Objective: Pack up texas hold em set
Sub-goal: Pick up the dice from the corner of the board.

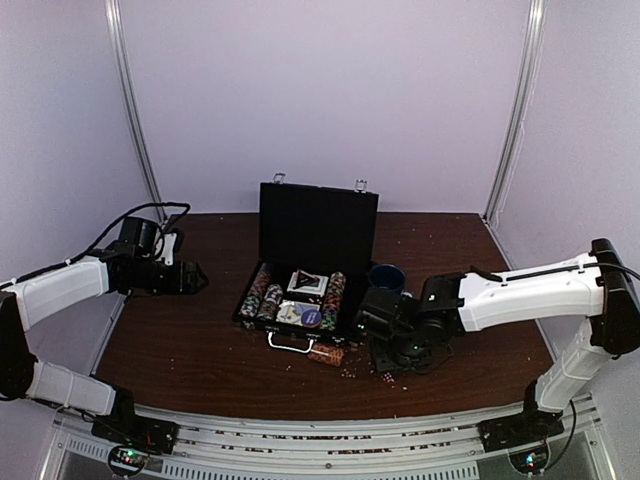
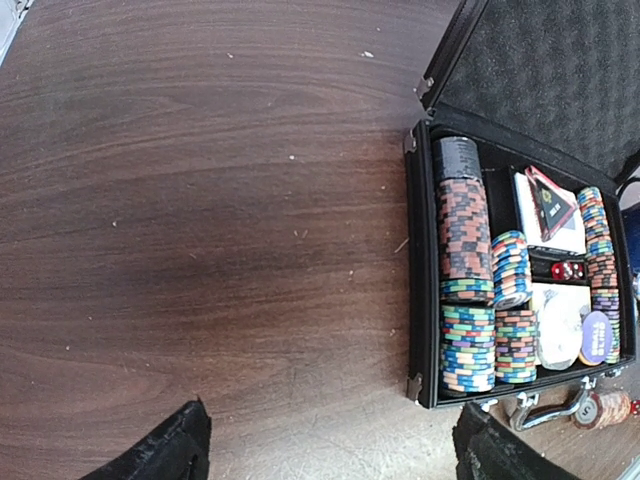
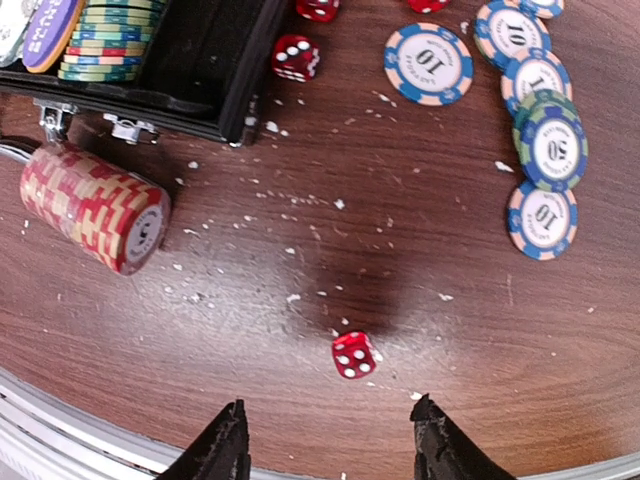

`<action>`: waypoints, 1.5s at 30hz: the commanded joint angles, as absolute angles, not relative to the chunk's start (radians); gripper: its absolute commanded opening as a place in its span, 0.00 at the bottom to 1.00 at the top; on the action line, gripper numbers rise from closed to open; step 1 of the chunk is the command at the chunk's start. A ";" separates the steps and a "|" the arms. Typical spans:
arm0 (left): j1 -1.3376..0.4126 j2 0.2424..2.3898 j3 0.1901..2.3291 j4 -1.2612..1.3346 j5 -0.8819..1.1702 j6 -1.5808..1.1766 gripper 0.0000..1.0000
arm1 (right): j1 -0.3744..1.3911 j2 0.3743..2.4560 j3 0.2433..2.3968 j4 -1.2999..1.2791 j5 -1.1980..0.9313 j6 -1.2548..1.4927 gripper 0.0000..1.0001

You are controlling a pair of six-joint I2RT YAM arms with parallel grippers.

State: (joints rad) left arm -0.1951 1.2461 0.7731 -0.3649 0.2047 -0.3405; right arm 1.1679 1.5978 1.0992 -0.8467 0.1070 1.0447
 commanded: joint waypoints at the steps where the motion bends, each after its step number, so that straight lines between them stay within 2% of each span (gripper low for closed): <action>1: -0.188 1.228 0.745 -0.306 0.219 -0.360 0.87 | 1.179 1.639 1.097 -0.794 0.118 0.968 0.53; 20: -0.188 1.236 0.739 -0.308 0.217 -0.370 0.87 | 1.178 1.771 1.106 -0.791 0.121 0.856 0.42; 35: -0.188 1.238 0.727 -0.292 0.224 -0.368 0.87 | 1.179 1.801 1.130 -0.820 0.130 0.853 0.16; 38: -0.189 1.236 0.725 -0.291 0.224 -0.367 0.87 | 1.178 1.803 1.140 -0.835 0.137 0.861 0.08; 40: -0.188 1.233 0.724 -0.292 0.224 -0.367 0.87 | 1.179 1.794 1.161 -0.852 0.145 0.866 0.00; 45: -0.188 1.224 0.712 -0.286 0.221 -0.367 0.87 | 1.171 1.781 1.348 -0.947 0.198 0.872 0.00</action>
